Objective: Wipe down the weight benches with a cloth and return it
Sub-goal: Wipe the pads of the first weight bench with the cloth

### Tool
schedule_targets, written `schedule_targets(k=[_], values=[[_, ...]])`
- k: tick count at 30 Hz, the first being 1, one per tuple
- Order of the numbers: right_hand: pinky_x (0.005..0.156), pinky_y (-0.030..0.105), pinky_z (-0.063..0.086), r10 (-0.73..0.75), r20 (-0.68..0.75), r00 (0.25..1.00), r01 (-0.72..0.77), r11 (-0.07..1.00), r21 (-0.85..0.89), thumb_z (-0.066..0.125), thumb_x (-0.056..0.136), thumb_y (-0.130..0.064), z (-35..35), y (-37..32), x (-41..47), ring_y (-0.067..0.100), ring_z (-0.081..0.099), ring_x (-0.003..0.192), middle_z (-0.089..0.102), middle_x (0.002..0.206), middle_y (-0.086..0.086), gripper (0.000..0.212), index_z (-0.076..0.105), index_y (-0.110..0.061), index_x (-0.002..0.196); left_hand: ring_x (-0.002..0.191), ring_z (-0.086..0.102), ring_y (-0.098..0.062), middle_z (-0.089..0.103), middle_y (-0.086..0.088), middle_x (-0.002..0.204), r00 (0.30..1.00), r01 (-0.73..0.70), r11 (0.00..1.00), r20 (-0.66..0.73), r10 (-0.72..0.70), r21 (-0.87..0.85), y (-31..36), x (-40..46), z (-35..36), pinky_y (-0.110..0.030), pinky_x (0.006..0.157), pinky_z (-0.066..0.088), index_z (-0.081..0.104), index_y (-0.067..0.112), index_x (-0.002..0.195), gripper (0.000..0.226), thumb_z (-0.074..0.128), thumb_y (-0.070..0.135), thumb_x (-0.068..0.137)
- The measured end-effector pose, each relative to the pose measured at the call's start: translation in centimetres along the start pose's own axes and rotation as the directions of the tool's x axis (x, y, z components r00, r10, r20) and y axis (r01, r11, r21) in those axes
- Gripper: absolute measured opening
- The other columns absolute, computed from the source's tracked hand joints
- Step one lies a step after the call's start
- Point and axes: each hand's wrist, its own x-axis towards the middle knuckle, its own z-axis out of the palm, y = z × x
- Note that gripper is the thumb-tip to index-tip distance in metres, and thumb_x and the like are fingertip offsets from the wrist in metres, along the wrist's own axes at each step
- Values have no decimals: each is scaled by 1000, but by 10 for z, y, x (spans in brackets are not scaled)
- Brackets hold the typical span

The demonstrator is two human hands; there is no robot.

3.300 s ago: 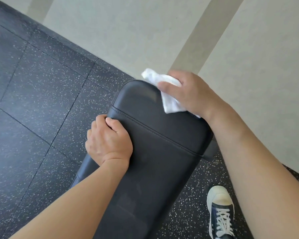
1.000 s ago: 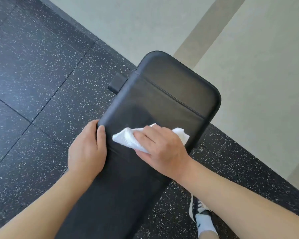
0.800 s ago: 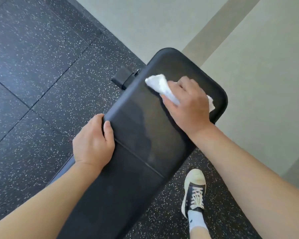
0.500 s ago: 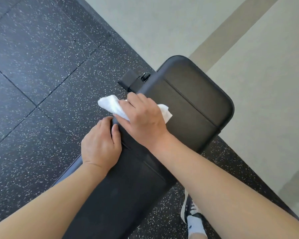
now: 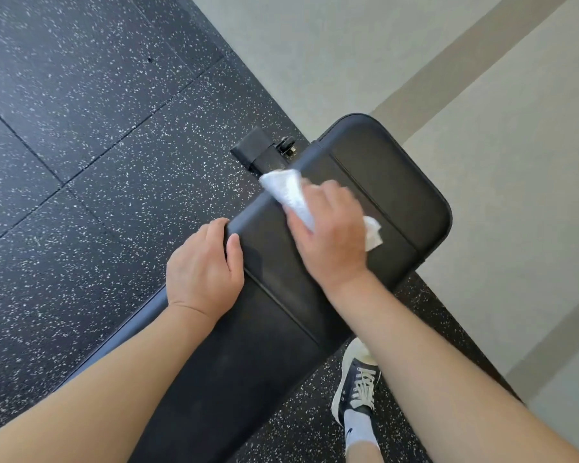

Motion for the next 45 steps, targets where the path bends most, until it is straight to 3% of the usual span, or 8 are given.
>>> schedule_targets(k=[9,14,17,22,27,32,36,45], values=[[62,42,48,-456,224,861,450,889,81,68,95,-21,-47,57,-100,29,60,78,64,90,6,15,72,-9,103,91,65,-39,70,-9,105,999,-17,1000,-29,17,16,3,-1,-1,-44,71,46,59,13,122,44,31,40,102],[58,36,37,11,31,999,-9,998,-67,61,98,-29,-60,100,-69,28,47,72,51,81,6,23,55,-9,89,92,64,-40,69,-9,104,998,-18,999,-60,19,27,1,-1,2,-44,71,43,58,14,120,43,29,41,102],[58,34,30,297,-86,951,-302,952,-49,64,96,-26,-40,53,-64,31,49,71,51,79,8,24,48,-11,84,92,64,-40,69,-9,104,997,-27,999,-73,29,36,0,-2,4,-42,70,37,57,14,120,43,28,42,103],[54,39,42,156,3,988,-156,987,-46,77,86,-15,-22,-20,-89,29,51,62,54,73,8,19,61,-6,84,94,63,-40,68,-11,108,998,-24,999,-56,26,37,-2,-2,4,-42,72,36,54,15,118,39,27,41,106],[54,42,48,-77,248,966,79,997,1,74,86,-11,-59,5,-124,30,55,64,54,71,8,15,63,-5,79,103,58,-44,61,-18,113,993,-9,999,117,13,-35,4,-4,-11,-49,82,42,50,10,113,34,30,38,109],[71,45,47,155,569,808,-102,987,-124,51,105,-35,-101,26,-118,30,58,87,56,92,3,23,49,-15,95,124,49,-44,50,-20,140,954,44,994,291,-71,98,7,-46,-53,-55,100,42,38,9,150,50,46,28,104],[64,40,40,376,437,817,-328,927,-184,50,104,-43,-145,44,-108,32,57,80,55,88,1,29,45,-18,89,127,48,-41,48,-15,145,953,71,993,288,-95,92,5,-94,-90,-56,103,44,41,9,151,52,49,24,102],[64,38,38,418,269,867,-419,906,-57,59,99,-44,-267,27,-73,30,52,74,56,85,2,31,44,-20,87,131,46,-35,49,-9,148,969,19,998,243,-32,54,53,-147,-184,-52,108,41,48,12,148,45,47,25,105]])
